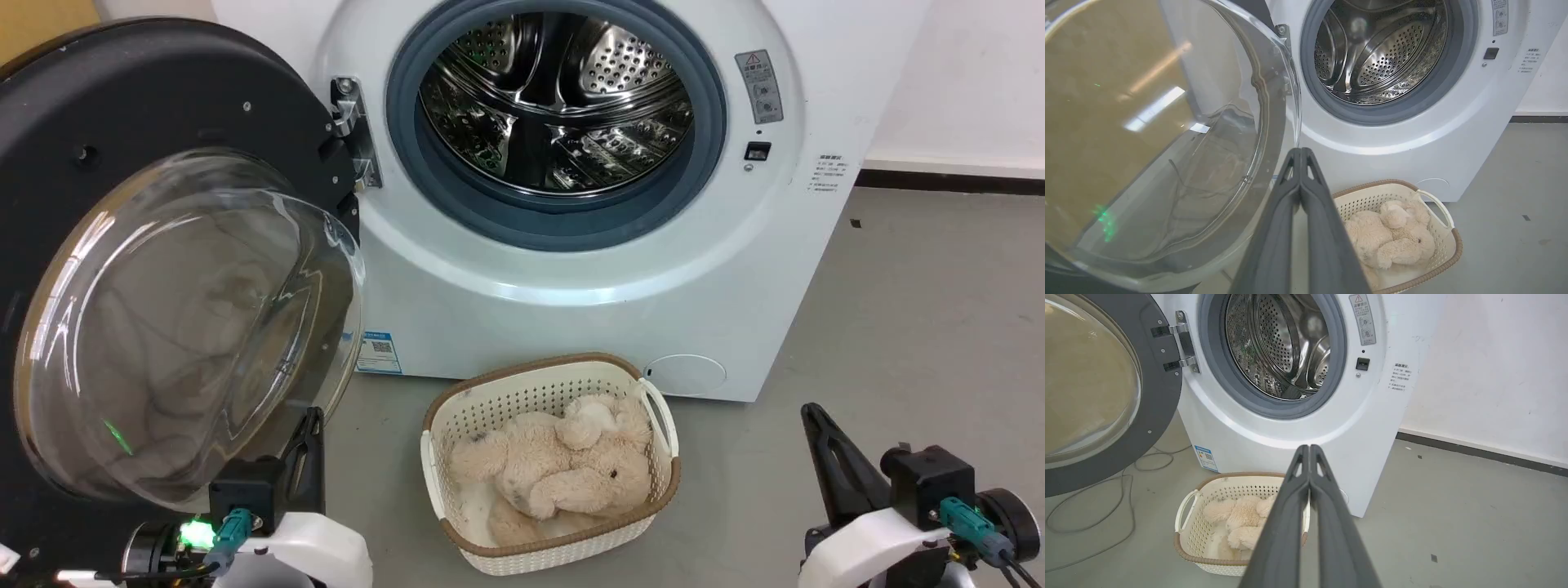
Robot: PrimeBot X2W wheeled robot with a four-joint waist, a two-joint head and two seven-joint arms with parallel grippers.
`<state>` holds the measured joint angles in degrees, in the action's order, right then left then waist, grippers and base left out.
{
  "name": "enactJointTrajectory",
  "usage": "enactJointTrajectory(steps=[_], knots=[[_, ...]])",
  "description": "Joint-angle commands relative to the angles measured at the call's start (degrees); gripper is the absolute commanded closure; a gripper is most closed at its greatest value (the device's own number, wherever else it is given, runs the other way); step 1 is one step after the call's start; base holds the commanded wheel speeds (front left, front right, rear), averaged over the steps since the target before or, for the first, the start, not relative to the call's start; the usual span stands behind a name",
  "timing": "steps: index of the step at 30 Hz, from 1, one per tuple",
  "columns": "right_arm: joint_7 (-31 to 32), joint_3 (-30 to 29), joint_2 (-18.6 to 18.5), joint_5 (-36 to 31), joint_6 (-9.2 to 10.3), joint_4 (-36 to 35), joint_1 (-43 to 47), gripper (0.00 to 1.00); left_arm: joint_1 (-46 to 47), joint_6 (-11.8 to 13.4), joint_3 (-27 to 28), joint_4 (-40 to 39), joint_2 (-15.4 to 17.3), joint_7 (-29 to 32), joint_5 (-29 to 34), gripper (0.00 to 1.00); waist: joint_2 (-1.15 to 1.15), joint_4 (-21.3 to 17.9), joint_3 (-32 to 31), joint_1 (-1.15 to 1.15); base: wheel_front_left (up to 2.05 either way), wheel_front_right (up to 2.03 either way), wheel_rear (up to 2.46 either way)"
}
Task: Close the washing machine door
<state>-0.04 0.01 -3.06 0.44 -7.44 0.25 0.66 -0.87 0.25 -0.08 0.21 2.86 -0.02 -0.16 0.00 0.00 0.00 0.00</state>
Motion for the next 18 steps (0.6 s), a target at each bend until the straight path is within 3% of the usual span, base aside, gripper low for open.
enactJointTrajectory(steps=[1, 18], knots=[[0.0, 0.0, 0.2, -0.4, -0.05, -0.2, -0.7, 1.00, 0.9, -0.2, 0.1, -0.2, 0.0, 0.0, 0.2, 1.00, 0.00, 0.0, 0.0, 0.00, 0.00, 0.00, 0.00], [0.0, 0.0, 0.2, -0.4, -0.05, -0.2, -0.7, 1.00, 0.9, -0.2, 0.1, -0.2, 0.0, 0.0, 0.2, 1.00, 0.00, 0.0, 0.0, 0.00, 0.00, 0.00, 0.00]])
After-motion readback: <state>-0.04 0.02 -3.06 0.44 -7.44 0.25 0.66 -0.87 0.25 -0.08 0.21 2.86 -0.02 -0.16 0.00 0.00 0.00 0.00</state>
